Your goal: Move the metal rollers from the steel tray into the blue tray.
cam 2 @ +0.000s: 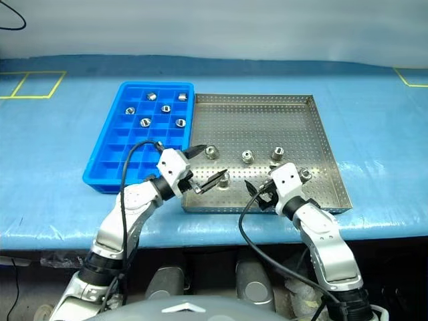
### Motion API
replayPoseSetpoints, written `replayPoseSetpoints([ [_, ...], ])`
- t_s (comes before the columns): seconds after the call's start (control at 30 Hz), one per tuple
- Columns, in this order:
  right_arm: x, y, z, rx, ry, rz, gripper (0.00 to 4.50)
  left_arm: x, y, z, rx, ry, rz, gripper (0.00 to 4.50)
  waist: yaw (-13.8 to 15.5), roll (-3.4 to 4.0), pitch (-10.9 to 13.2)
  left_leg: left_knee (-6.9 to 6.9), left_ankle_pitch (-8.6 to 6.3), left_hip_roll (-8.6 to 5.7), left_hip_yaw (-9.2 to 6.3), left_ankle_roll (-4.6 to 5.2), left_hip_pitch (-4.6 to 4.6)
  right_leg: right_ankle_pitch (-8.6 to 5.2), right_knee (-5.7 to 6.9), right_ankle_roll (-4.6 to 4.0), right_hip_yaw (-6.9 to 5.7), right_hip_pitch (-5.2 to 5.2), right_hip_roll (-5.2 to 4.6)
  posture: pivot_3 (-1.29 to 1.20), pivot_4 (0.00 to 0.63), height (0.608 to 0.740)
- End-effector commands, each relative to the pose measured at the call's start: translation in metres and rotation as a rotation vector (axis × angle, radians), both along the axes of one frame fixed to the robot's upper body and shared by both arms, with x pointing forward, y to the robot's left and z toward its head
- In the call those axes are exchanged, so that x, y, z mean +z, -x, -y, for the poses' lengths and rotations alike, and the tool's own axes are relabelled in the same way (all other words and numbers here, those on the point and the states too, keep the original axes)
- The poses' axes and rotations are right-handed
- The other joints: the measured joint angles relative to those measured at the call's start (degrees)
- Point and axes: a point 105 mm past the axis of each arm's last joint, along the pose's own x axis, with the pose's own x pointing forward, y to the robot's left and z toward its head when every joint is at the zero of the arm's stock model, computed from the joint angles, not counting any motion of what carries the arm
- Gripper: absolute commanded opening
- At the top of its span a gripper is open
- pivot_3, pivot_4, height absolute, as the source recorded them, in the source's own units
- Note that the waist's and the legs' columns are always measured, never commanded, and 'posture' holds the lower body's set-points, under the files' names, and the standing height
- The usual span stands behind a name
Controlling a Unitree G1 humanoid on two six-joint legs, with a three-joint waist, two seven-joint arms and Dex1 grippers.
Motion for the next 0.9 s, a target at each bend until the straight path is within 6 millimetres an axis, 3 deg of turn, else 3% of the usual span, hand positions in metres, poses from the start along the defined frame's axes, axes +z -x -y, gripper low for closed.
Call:
replayPoseSetpoints([
  [0.03, 0.018, -0.002, -0.003, 0.008, -0.011, 0.075, 4.47, 0.014, 0.007, -0.002, -0.014, 0.036, 0.074, 4.5, 0.1, 0.0, 0.0, 0.01, 0.0, 0.0, 0.0, 0.0, 0.0, 0.0, 0.0, 0.0, 0.0, 0.01, 0.0, -0.11, 0.15, 0.74],
  [0.3, 0.02, -0.005, -0.007, 0.039, -0.014, 0.08, 4.47, 0.002, 0.014, -0.006, -0.026, 0.023, 0.036, 4.5, 0.2, 0.0, 0.0, 0.04, -0.01, 0.0, 0.02, -0.01, 0.0, 0.0, -0.01, 0.0, 0.0, 0.01, -0.02, -0.09, 0.15, 0.74],
  [0.9, 0.02, -0.006, -0.01, 0.06, -0.008, 0.076, 4.47, 0.001, 0.016, -0.003, -0.03, 0.034, 0.033, 4.5, 0.5, 0.0, 0.0, 0.03, -0.01, 0.0, 0.01, 0.0, -0.01, 0.0, -0.02, 0.0, 0.0, 0.0, -0.02, -0.08, 0.15, 0.74],
])
